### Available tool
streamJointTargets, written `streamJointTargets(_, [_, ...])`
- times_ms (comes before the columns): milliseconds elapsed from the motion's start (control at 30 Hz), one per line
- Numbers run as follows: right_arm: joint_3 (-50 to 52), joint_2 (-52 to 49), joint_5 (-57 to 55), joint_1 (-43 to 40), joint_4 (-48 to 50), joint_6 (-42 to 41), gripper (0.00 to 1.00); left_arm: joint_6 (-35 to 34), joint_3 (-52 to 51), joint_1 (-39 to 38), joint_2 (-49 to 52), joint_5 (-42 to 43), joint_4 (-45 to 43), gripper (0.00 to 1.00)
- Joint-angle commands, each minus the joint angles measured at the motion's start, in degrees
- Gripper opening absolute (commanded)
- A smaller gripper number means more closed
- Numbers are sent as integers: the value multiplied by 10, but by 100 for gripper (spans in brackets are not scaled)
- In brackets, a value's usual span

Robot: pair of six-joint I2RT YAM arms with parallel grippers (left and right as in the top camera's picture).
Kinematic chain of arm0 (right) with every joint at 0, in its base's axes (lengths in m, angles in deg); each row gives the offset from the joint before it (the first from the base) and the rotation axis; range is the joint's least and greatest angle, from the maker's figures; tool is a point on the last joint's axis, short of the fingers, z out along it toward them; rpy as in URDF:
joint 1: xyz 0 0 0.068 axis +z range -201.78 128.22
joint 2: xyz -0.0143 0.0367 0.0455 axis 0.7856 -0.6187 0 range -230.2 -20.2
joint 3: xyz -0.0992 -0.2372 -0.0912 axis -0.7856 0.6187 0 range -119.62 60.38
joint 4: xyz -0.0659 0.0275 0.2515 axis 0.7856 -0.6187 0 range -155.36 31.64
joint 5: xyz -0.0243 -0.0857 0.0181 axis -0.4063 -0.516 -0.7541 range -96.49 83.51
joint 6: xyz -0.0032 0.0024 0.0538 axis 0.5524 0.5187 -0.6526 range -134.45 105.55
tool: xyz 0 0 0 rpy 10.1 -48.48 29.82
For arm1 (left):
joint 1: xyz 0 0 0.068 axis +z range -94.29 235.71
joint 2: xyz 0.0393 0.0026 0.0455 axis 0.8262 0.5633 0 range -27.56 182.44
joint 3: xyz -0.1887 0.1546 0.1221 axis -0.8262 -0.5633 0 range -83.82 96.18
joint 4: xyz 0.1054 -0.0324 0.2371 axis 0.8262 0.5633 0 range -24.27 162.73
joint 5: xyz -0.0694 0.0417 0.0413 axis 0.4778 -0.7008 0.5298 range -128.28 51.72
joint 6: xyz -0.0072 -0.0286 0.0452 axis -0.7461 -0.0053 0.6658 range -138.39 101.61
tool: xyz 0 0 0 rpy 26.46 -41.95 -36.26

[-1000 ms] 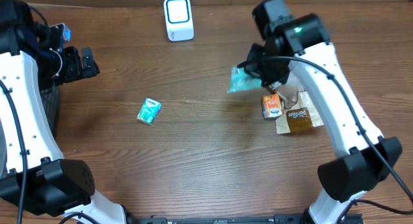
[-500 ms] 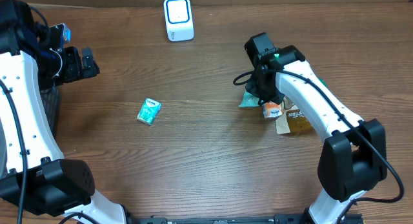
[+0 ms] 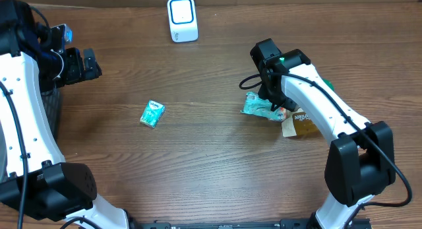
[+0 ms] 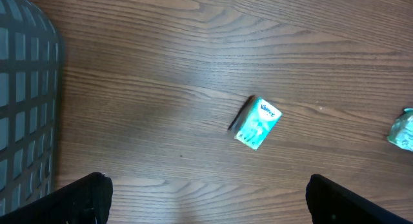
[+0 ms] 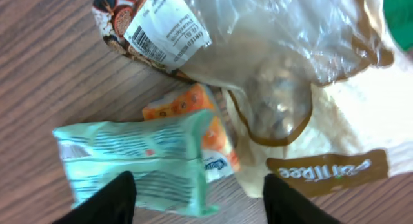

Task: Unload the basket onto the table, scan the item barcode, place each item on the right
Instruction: 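Carry the green bar right, lower it by the pouch, release, then swing the right gripper left over the teal tissue pack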

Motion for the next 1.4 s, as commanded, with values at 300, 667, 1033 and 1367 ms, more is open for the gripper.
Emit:
streamJointTargets(300, [-167, 6, 78, -1, -92, 107, 100, 9, 3, 2, -2, -1, -1, 100])
streamJointTargets(667, [-166, 1, 376, 18, 90, 106, 100, 9, 3, 2, -2, -1, -1, 100])
streamJointTargets(1033, [-81, -31, 366, 148, 282, 68, 79, 9, 3, 2, -2, -1, -1, 100])
streamJointTargets(1367, [-131, -154, 410, 192, 362, 209, 79, 9, 3, 2, -2, -1, -1, 100])
